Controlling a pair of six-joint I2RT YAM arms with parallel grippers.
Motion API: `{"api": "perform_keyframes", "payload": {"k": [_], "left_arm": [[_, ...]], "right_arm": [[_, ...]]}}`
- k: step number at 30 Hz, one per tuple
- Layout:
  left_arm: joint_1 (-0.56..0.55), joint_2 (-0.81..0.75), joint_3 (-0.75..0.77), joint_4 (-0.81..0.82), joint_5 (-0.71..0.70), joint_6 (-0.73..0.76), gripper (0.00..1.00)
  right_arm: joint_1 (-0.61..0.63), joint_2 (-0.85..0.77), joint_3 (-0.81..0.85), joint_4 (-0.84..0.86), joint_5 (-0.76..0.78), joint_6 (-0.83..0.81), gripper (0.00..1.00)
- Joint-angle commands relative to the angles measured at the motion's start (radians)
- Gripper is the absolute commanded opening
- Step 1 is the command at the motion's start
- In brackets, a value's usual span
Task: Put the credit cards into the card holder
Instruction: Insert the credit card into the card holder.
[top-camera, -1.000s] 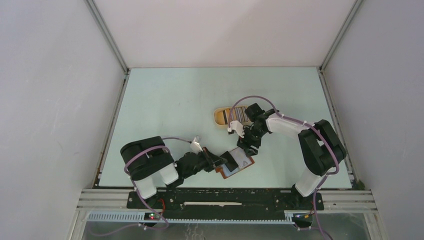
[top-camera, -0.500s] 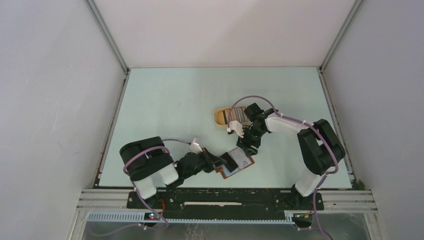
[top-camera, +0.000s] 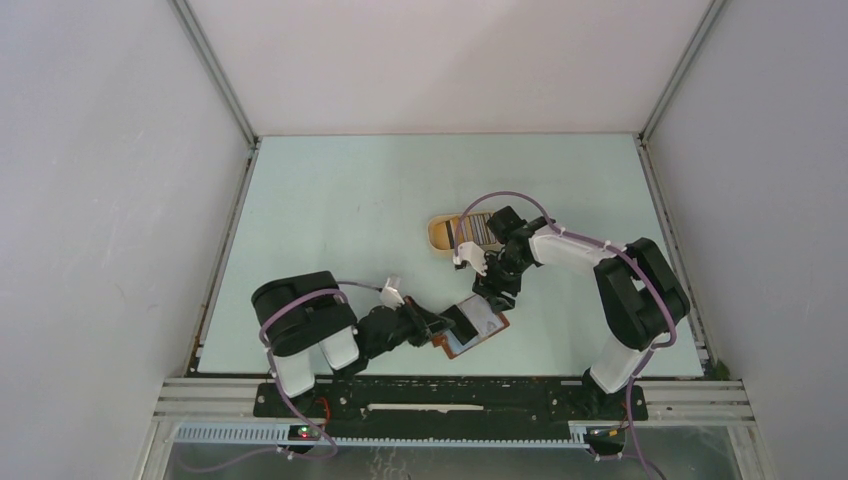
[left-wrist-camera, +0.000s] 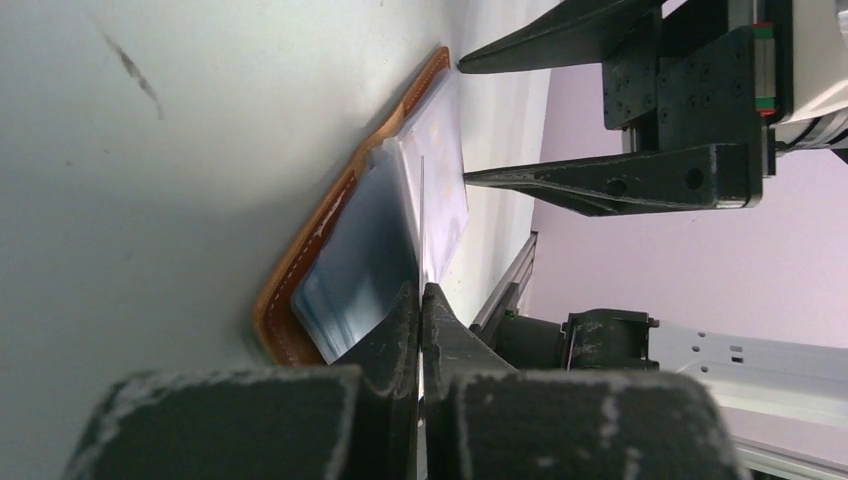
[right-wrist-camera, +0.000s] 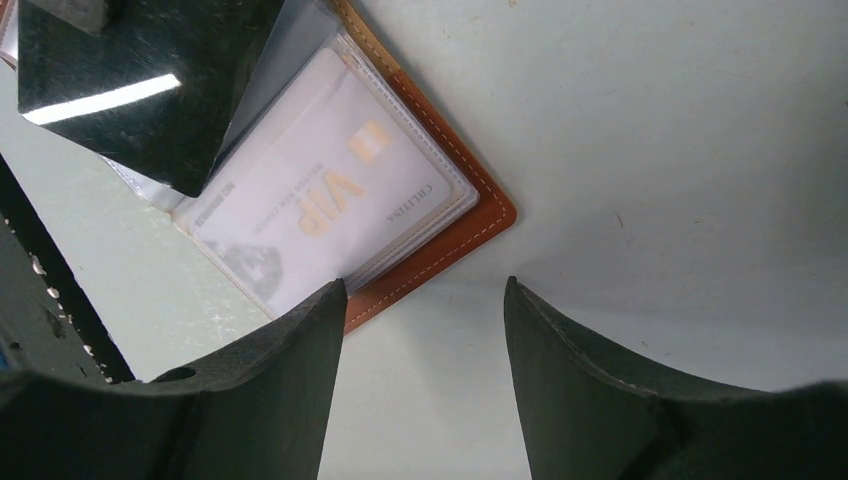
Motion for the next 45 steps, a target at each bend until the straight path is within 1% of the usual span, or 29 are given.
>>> {"api": "perform_keyframes", "payload": {"k": [1,12,16,26,34,39,45], "left_arm": [[-0.007,-0.015,-0.032,0.073,0.002,-0.008,0.00],[-0.009,-0.071,-0.056,0.073,0.008,0.000,0.00],[-0.009,-0.077,-0.044,0.073,0.011,0.004,0.00],[-0.009,0.016,0.011,0.072,0.001,-0.006,0.00],[-0.008,0.078,0.025,0.089,-0.003,-0.014,0.00],[-0.007,0.050,0.007,0.092,0.002,-0.013,0.00],[-0.008,-0.031,-0.031,0.094,0.003,0.002,0.00]], "right_arm": [[0.015,0.024,0.026,-0.032,-0.004,-0.009,0.67],[0.022,0.028,0.026,-0.033,0.002,-0.008,0.67],[0.024,0.030,0.025,-0.030,0.006,-0.009,0.67],[0.025,0.031,0.028,-0.037,0.004,-0.008,0.67],[0.026,0.029,0.029,-0.039,0.005,-0.009,0.67],[0.026,0.031,0.029,-0.039,0.005,-0.010,0.67],[0.026,0.031,0.029,-0.039,0.005,-0.010,0.67]]}}
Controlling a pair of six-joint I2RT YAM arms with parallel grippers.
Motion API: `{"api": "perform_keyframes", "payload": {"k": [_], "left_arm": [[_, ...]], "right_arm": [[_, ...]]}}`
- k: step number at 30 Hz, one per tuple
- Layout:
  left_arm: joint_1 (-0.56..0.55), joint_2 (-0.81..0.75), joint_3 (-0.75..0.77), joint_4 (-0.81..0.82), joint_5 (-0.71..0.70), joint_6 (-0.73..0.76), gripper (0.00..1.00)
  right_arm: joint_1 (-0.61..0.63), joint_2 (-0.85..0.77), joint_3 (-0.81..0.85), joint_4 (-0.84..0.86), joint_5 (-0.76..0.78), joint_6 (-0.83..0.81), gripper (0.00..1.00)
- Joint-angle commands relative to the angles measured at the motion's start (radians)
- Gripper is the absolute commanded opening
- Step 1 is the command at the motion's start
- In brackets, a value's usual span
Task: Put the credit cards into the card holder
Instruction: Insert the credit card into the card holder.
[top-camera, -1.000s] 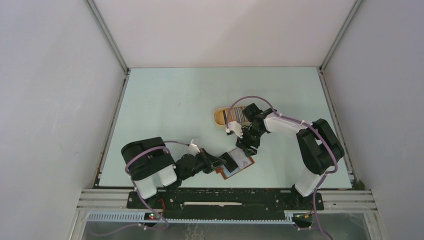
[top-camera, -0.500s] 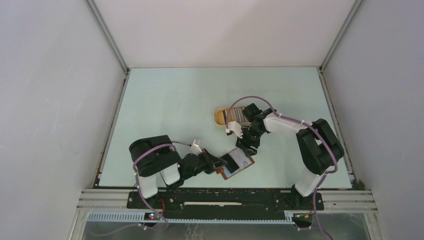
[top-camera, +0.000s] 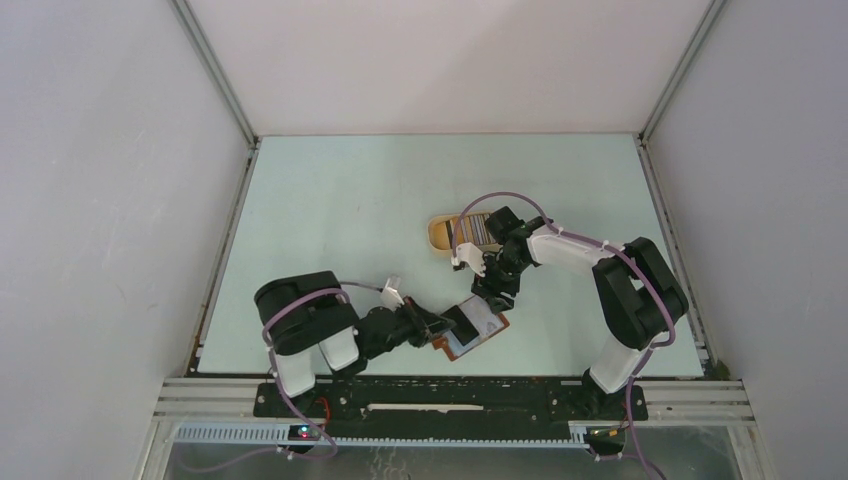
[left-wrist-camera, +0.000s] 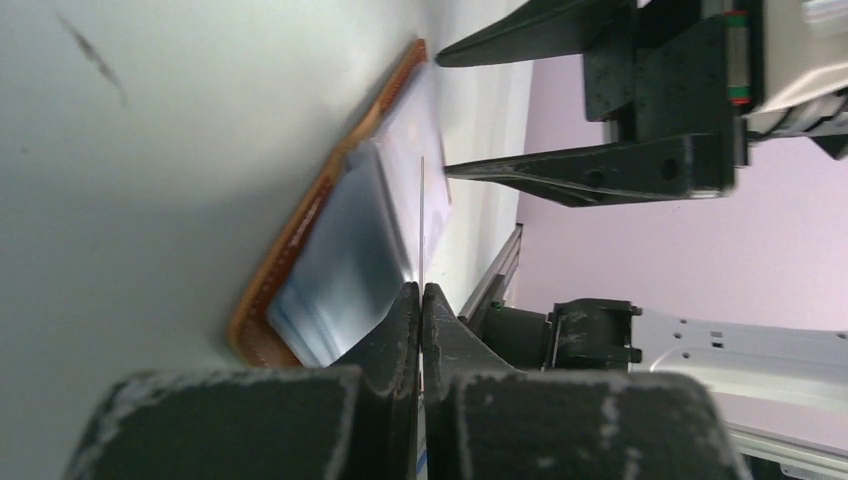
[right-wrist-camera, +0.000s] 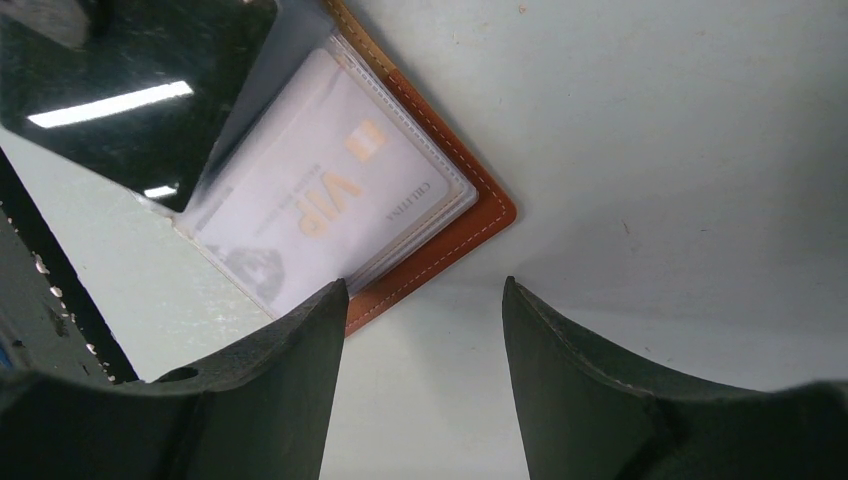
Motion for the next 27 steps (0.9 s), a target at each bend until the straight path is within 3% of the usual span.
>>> {"api": "perform_keyframes", "payload": {"k": [1,13,27], "left_arm": [[-0.005,-0.072,-0.027,0.029,-0.011,0.014,0.00],[-0.004,0.012,0.043,0.028,-0.012,0.007,0.00],[-0.003,0.031,0.025,0.015,-0.028,-0.006,0.00]], "right_arm": [[0.013,0.023,0.020,-0.030,-0.003,-0.011,0.67],[0.016,0.028,0.024,-0.037,-0.002,-0.010,0.67],[0.017,0.029,0.024,-0.036,0.000,-0.010,0.67]]}}
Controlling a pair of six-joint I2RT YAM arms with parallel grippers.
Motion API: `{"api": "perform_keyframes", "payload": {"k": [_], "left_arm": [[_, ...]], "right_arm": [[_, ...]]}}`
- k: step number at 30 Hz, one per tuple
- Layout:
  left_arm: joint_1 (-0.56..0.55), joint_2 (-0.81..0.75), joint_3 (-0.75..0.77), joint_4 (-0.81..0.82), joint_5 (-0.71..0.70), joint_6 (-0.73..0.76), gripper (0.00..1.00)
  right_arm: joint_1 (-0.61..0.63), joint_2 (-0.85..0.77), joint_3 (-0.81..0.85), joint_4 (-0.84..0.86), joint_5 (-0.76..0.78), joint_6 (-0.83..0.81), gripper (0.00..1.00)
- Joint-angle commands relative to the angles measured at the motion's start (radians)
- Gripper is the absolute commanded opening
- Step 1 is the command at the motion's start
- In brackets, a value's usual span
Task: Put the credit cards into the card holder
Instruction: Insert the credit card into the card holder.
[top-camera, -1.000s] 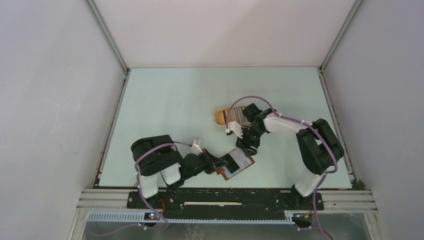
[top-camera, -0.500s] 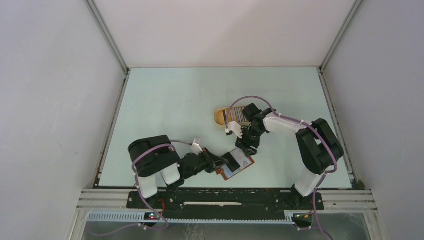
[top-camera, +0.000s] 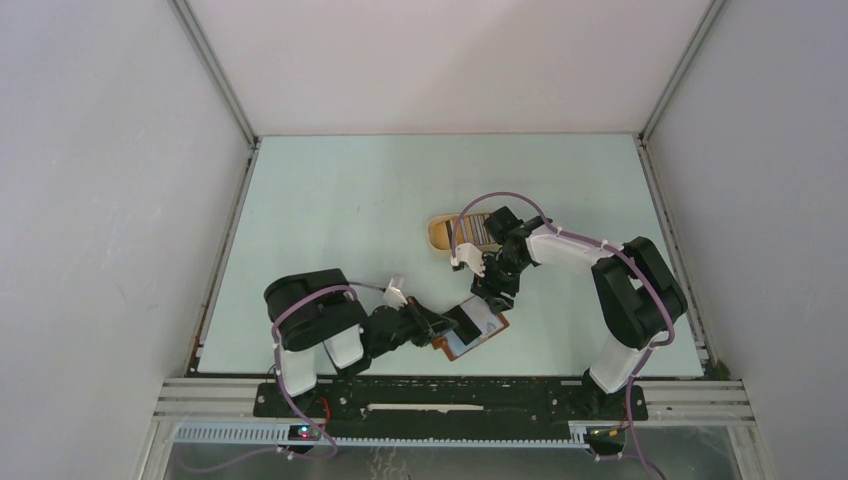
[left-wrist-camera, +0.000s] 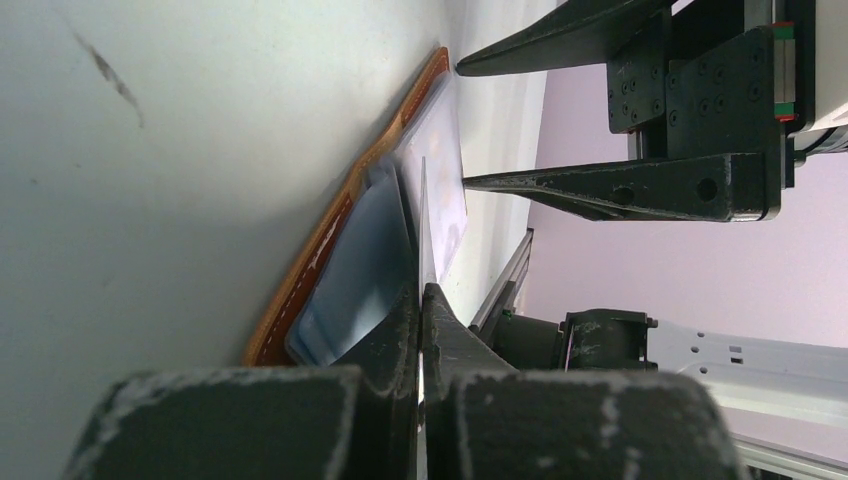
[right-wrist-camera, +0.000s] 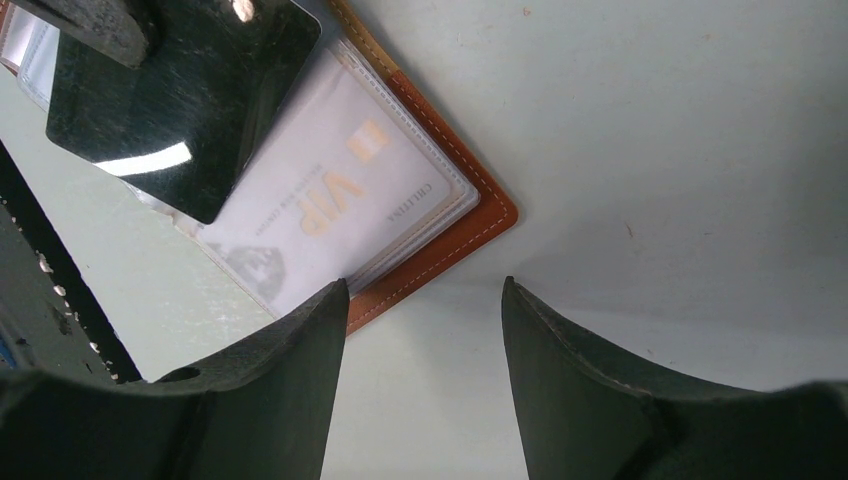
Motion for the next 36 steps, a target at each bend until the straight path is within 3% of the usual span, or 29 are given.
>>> {"api": "perform_keyframes", "payload": {"k": [1,36], "left_arm": [[-0.003,-0.005,-0.003,0.011,-0.026,-0.005,0.00],[-0.014,-0.037,0.017,-0.085,-0.034,0.007,0.00]], "right_arm": [[0.014,0.025,0.017,-0.029,-0.001,-0.010,0.67],[0.018,0.028,0.023,-0.034,0.004,-0.008,0.66]]}}
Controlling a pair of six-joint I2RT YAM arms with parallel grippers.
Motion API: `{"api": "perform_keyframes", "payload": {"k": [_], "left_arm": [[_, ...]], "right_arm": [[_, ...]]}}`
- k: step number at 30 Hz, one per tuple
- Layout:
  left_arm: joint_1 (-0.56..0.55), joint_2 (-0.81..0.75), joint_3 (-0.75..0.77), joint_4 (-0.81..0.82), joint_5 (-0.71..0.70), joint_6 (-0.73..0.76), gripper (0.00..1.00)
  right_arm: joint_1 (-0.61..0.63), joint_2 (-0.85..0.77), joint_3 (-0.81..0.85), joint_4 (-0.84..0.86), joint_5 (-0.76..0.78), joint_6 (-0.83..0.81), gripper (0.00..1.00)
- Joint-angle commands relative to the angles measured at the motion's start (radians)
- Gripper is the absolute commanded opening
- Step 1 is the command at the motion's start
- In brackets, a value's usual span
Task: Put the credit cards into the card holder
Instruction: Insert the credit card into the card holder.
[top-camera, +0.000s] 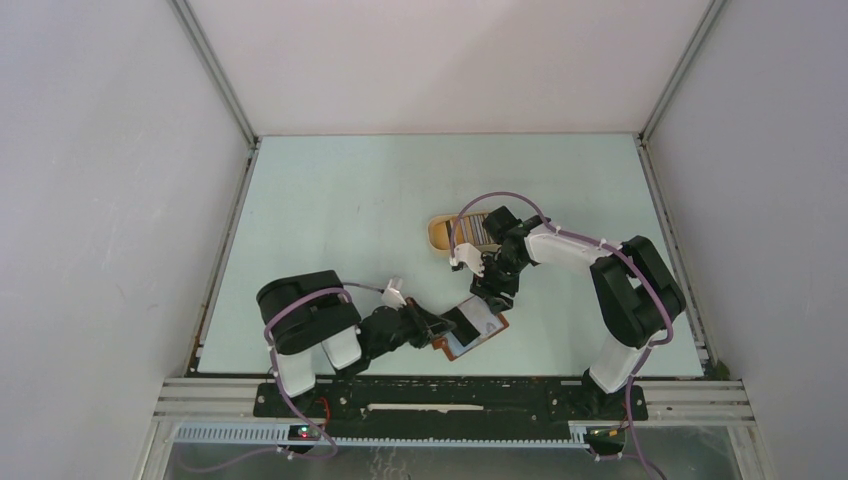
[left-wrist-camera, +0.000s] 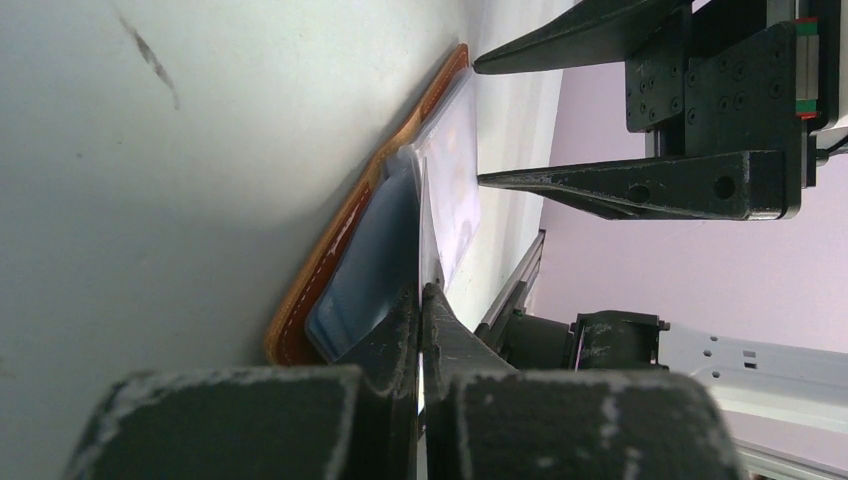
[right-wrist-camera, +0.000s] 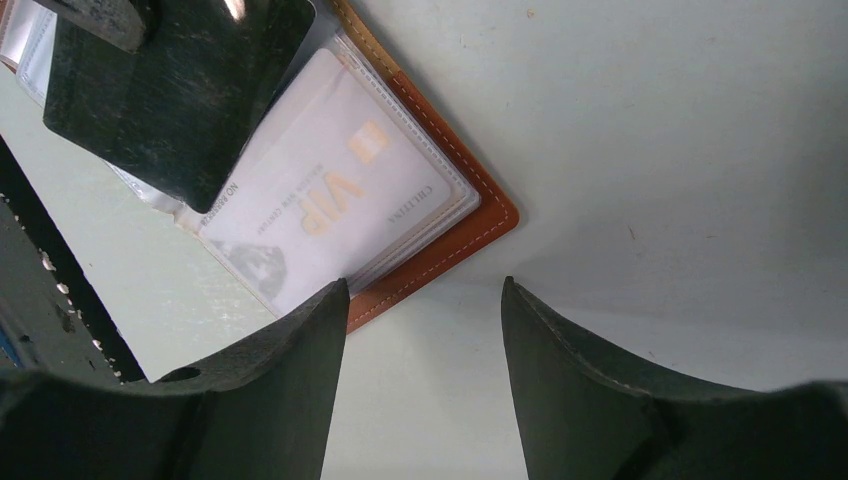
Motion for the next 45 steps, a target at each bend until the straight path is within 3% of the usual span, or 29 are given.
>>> {"api": "perform_keyframes", "payload": {"k": [1,30,45], "left_arm": [[-0.010,0.008,0.028,-0.019,-0.027,0.005,0.00],[-0.024,0.026,0.062,-0.009,-0.052,0.053,0.00],[-0.027,0.076,0.071,0.024,0.045,-0.066,0.00]], "right_arm": [[0.014,0.019,0.010,-0.020,-0.001,-0.009,0.67],[0.015,0.011,0.011,-0.022,-0.003,-0.010,0.66],[0.019,0.010,0.010,-0.021,0.003,-0.011,0.66]]}}
